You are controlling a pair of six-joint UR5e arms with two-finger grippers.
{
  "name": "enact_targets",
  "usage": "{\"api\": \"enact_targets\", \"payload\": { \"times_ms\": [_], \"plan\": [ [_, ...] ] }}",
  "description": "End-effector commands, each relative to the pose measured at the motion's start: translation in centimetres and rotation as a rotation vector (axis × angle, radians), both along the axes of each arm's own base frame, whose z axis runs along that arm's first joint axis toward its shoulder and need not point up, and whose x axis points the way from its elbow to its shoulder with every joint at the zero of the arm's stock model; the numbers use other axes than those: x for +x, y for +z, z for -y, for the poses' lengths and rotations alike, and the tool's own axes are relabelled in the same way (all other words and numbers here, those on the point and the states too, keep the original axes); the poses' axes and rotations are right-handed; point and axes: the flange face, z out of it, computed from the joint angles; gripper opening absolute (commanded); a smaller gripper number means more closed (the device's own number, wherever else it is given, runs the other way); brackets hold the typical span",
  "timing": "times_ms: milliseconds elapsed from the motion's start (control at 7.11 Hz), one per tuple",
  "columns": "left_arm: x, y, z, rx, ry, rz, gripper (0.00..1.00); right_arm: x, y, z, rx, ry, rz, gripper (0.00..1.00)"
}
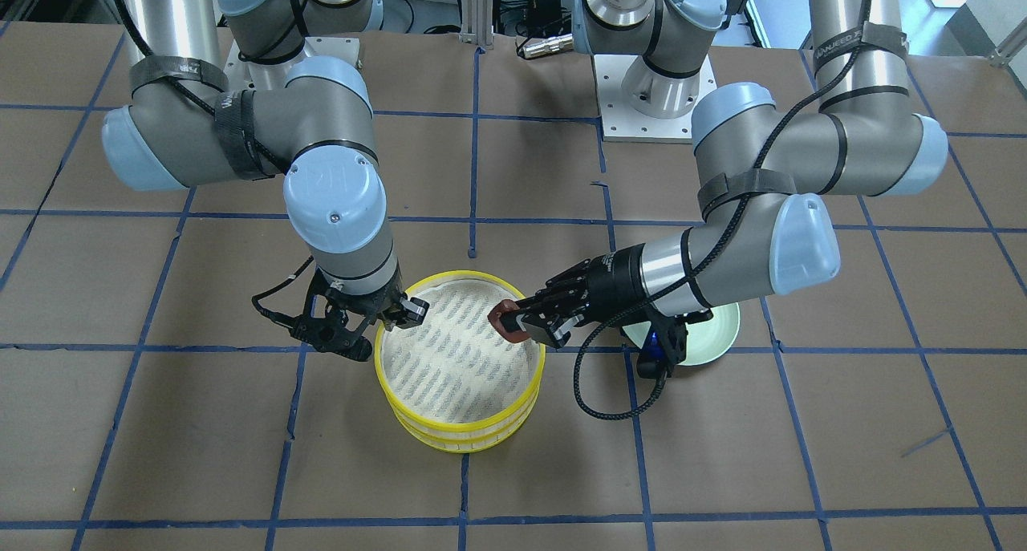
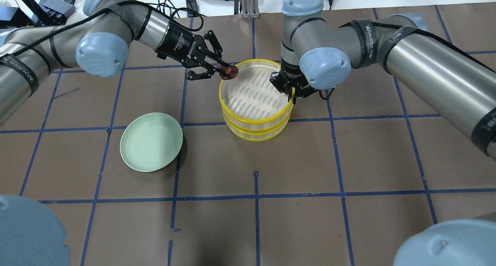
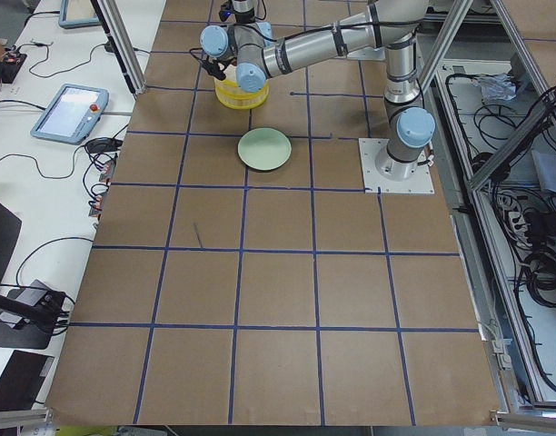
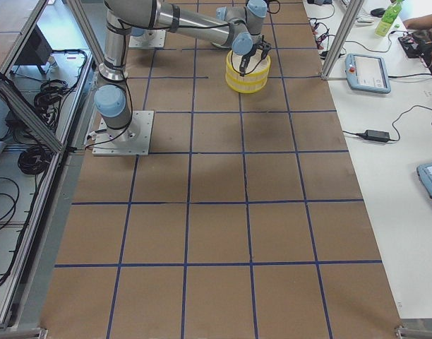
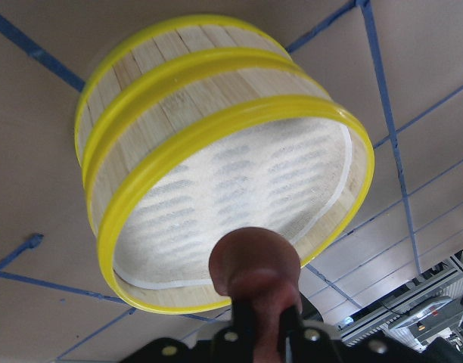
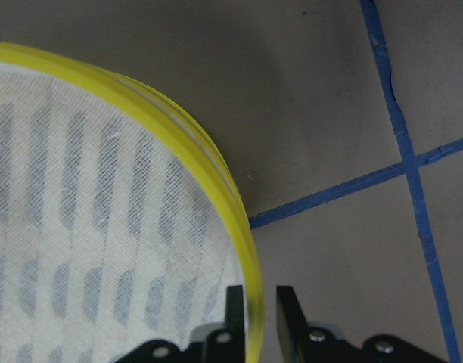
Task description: Stack buns with steamer
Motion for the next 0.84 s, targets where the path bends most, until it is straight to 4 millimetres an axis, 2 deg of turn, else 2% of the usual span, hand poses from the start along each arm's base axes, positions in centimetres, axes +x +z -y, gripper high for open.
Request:
{"api": "enact_targets", "payload": {
  "times_ms": [0,141,281,422,562,703],
  "plan": [
    [-0.9,-0.5,-0.2,0.005,-0.007,-0.007,1.00,-1.0,1.8,0.2,-0.034,0.049,0.003,1.00],
    [-0.9,-0.6,-0.2,0.006,-0.007,-0.007,1.00,-3.9,3.6,0.8,-0.057,0.124,0.006,1.00],
    [-0.9,-0.5,-0.1,0.003,-0.007,-0.007,1.00,-9.1,7.1,1.3,-0.093,0.137,0.016,1.00],
    [-0.9,-0.3,-0.1,-0.013,-0.016,-0.006,1.00,-12.7,10.3,0.4,-0.100,0.159,0.025,1.00],
    [-0.6,2.5,0.1,-0.112,-0.023,0.032,1.00,-13.9,14.4,-1.6,-0.117,0.202,0.023,1.00],
    [0.8,3.5,-0.3,-0.183,-0.067,0.203,1.00,-12.8,19.1,-4.5,-0.112,0.221,0.042,1.00]
  ]
}}
